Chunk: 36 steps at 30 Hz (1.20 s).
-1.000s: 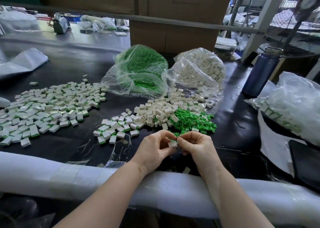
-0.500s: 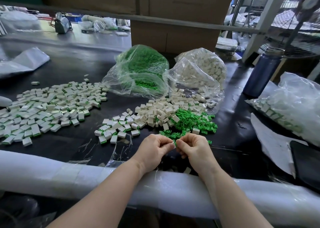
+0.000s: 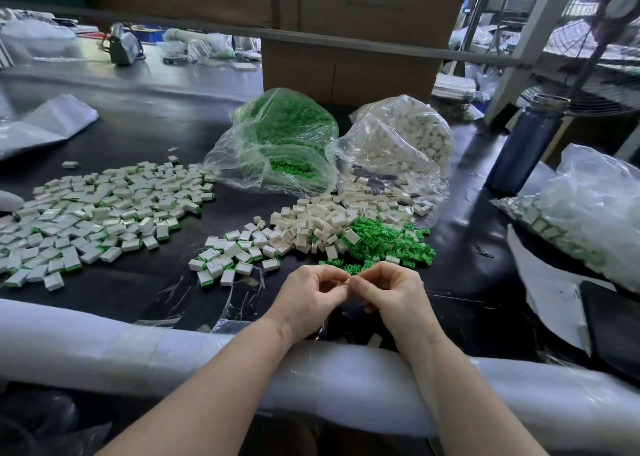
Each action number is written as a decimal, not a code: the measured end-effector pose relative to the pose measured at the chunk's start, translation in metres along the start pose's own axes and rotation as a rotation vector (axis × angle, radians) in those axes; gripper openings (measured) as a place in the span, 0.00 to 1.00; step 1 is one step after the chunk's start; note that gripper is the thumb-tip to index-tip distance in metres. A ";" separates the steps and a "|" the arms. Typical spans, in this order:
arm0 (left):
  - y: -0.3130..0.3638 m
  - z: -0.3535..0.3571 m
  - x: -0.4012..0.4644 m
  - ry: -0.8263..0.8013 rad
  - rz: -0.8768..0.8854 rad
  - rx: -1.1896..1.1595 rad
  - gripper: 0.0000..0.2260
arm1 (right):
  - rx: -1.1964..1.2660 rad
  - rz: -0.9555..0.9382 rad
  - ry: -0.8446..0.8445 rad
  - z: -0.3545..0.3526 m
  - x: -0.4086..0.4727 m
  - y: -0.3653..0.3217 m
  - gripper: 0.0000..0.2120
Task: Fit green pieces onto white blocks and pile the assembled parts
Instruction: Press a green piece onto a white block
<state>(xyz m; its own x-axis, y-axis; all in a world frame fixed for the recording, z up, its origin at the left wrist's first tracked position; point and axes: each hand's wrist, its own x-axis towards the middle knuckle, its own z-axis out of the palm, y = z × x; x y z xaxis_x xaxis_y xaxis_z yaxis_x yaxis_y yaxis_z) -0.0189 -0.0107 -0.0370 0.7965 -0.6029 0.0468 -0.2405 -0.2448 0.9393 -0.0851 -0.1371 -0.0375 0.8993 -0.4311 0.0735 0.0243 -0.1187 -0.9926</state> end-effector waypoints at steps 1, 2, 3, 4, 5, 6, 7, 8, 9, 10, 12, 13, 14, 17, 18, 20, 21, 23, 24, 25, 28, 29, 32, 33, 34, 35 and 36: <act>0.000 0.000 0.000 0.005 -0.002 0.013 0.06 | -0.006 -0.006 -0.017 0.000 -0.001 -0.001 0.07; 0.000 -0.001 0.000 0.009 -0.002 0.029 0.06 | -0.009 -0.012 -0.031 0.000 -0.001 -0.001 0.07; 0.000 -0.001 0.000 0.011 -0.001 0.041 0.06 | -0.010 -0.015 -0.041 0.000 -0.001 -0.001 0.07; -0.001 -0.001 0.000 0.010 -0.002 0.045 0.06 | -0.006 -0.016 -0.048 0.000 -0.002 -0.001 0.07; -0.001 -0.001 0.000 0.008 -0.004 0.038 0.06 | 0.006 -0.016 -0.051 0.000 -0.002 -0.002 0.07; -0.001 -0.001 0.000 0.005 -0.008 0.018 0.06 | 0.021 -0.016 -0.047 -0.001 -0.002 -0.002 0.08; -0.001 -0.001 0.000 0.006 -0.014 -0.011 0.05 | 0.034 -0.020 -0.032 -0.001 -0.002 -0.001 0.08; -0.001 -0.001 0.001 0.011 -0.018 -0.039 0.04 | 0.041 -0.025 -0.011 -0.001 -0.002 -0.001 0.08; 0.000 -0.001 0.001 0.020 -0.014 -0.055 0.03 | 0.041 -0.030 0.006 -0.001 -0.001 -0.001 0.07; 0.000 -0.001 0.001 0.028 -0.001 -0.066 0.04 | 0.038 -0.031 0.010 0.000 -0.001 0.000 0.06; 0.001 -0.001 0.002 0.020 0.031 -0.089 0.07 | 0.034 -0.021 -0.028 0.003 -0.001 0.001 0.04; 0.001 -0.001 0.002 0.010 0.038 -0.099 0.08 | 0.028 -0.015 -0.065 0.004 -0.001 0.001 0.06; 0.001 -0.001 0.002 -0.001 0.043 -0.107 0.08 | 0.014 -0.011 -0.106 0.005 -0.001 0.000 0.07; 0.001 -0.001 0.001 -0.027 0.052 -0.117 0.08 | -0.014 -0.010 -0.187 0.005 -0.002 -0.002 0.12; 0.001 -0.001 0.001 -0.034 0.058 -0.118 0.08 | -0.005 -0.004 -0.196 0.004 -0.001 -0.002 0.13; 0.001 -0.001 0.001 -0.050 0.071 -0.105 0.08 | 0.020 0.011 -0.204 0.003 -0.001 -0.002 0.13; 0.001 -0.001 0.000 -0.059 0.078 -0.090 0.08 | 0.029 0.017 -0.208 0.002 -0.001 -0.001 0.12; 0.000 -0.001 0.000 -0.075 0.087 -0.050 0.08 | 0.047 0.029 -0.213 0.001 0.000 0.000 0.10; 0.000 -0.001 0.000 -0.079 0.085 -0.037 0.08 | 0.049 0.034 -0.213 0.001 0.000 0.000 0.10; 0.001 0.000 0.000 -0.081 0.081 -0.034 0.08 | 0.046 0.038 -0.213 0.001 0.001 0.001 0.09; 0.000 0.000 0.000 -0.094 0.080 -0.039 0.07 | 0.026 0.045 -0.224 0.001 0.001 0.002 0.09; 0.000 0.000 0.000 -0.099 0.086 -0.035 0.07 | 0.016 0.045 -0.228 0.001 0.001 0.002 0.10; 0.000 0.000 0.001 -0.113 0.092 -0.026 0.05 | 0.008 0.044 -0.236 0.000 0.001 0.001 0.10; 0.000 0.000 0.001 -0.118 0.090 -0.023 0.06 | 0.009 0.044 -0.234 0.000 0.000 0.001 0.10; 0.001 0.000 0.001 -0.124 0.087 -0.025 0.06 | 0.007 0.042 -0.229 0.000 0.000 0.001 0.09; 0.001 0.001 0.000 -0.128 0.084 -0.033 0.07 | 0.003 0.039 -0.224 0.000 0.000 0.001 0.09; 0.001 0.001 0.000 -0.132 0.081 -0.046 0.07 | 0.000 0.035 -0.218 0.000 0.000 0.002 0.09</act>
<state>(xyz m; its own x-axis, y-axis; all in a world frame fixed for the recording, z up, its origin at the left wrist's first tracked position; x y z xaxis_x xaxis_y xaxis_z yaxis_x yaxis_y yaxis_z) -0.0198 -0.0119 -0.0362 0.6945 -0.7149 0.0809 -0.2733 -0.1582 0.9488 -0.0848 -0.1371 -0.0390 0.9727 -0.2313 0.0163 -0.0088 -0.1074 -0.9942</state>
